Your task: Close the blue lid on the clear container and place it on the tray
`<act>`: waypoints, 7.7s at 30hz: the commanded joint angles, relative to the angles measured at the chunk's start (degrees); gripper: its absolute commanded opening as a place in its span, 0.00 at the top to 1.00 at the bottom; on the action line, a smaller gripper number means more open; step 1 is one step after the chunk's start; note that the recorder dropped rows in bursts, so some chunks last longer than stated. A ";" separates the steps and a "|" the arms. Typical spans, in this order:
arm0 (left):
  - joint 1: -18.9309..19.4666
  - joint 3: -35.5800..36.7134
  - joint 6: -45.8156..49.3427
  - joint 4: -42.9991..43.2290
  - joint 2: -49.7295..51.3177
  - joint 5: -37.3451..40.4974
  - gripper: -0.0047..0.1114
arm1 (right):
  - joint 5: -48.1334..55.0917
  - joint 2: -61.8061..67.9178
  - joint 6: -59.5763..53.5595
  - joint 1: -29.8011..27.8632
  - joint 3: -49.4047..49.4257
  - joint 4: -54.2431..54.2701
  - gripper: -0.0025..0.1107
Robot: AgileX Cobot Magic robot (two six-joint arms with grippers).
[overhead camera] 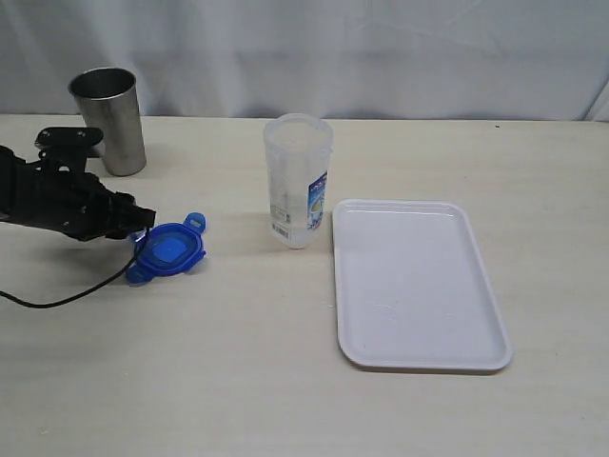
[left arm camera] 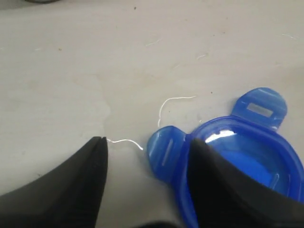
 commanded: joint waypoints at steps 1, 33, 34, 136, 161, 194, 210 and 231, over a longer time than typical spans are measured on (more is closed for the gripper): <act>-0.10 -0.38 1.48 0.16 1.10 4.40 0.55 | 0.04 -0.31 -0.02 0.04 0.07 0.10 0.94; -0.10 2.03 1.90 0.24 -3.73 5.15 0.96 | 0.04 -0.31 -0.02 0.04 0.07 0.10 0.94; -0.10 2.17 1.90 0.34 -4.85 5.76 0.96 | 0.04 -0.31 -0.02 0.04 0.07 0.10 0.94; -24.79 -17.76 11.82 13.95 -12.66 -14.86 0.96 | 0.04 -0.31 -0.02 0.04 0.07 0.10 0.94; -39.39 -17.67 20.85 16.39 -12.78 -33.84 0.96 | 0.04 -0.31 -0.02 0.04 0.07 0.10 0.94; -42.04 -12.93 20.85 26.96 -12.78 -35.48 0.96 | 0.04 -0.31 -0.02 0.04 0.07 0.10 0.94; -44.38 -9.21 20.85 29.56 -12.78 -38.83 0.96 | 0.04 -0.31 -0.02 0.04 0.07 0.10 0.94; -44.75 -8.12 20.85 26.98 -12.78 -35.44 0.96 | 0.04 -0.31 -0.02 0.04 0.07 0.10 0.94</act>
